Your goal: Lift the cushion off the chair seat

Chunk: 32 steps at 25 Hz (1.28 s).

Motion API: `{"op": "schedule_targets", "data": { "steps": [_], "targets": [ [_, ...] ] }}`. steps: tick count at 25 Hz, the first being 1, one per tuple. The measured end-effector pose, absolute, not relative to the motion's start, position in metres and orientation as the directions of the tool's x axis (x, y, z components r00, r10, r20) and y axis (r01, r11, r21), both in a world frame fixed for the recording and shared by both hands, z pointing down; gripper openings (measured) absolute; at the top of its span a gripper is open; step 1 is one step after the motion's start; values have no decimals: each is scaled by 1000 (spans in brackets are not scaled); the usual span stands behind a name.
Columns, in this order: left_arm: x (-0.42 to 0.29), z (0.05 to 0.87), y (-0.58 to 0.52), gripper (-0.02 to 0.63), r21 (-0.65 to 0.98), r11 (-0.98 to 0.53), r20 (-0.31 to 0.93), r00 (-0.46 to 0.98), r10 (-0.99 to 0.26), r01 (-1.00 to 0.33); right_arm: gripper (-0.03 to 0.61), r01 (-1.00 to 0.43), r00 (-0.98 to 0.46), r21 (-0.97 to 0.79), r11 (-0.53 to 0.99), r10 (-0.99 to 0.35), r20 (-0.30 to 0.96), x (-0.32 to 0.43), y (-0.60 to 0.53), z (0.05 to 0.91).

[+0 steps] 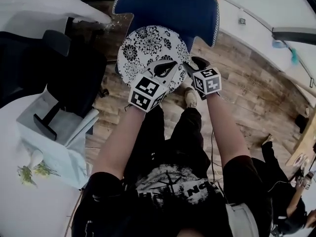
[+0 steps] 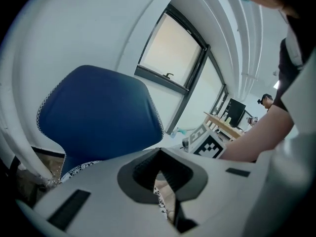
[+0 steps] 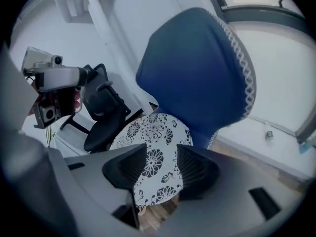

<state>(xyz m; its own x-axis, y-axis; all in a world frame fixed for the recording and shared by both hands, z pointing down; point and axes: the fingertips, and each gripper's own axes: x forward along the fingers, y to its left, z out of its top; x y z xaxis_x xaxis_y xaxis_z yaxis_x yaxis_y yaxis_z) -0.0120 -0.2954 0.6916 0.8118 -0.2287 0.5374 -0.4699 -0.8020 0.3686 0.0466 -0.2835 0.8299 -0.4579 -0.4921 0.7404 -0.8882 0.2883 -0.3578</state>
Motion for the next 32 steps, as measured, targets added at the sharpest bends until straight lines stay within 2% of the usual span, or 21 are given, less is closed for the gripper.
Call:
{"op": "schedule_targets", "data": {
  "steps": [11,20,23,26,32],
  "targets": [
    [-11,748,-317,15,374,-775,551,795,-255,-509,238,-909,-417,-371,192,-374,828,58,-286,949],
    [-18,776,-321,15,397,-750,570,783,-250,-528,235,-927,-375,-343,150,-370,850,60,-287,988],
    [-20,778,-321,15,402,-745,570,782,-251,-532,174,-930,-368,-331,161,-369,854,58,-287,990],
    [-25,777,-319,15,401,-745,570,782,-253,-533,55,-937,-347,-300,178,-394,851,58,-290,984],
    [-32,770,-318,15,384,-752,580,774,-256,-537,34,-935,-346,-269,229,-432,833,53,-292,962]
  ]
}}
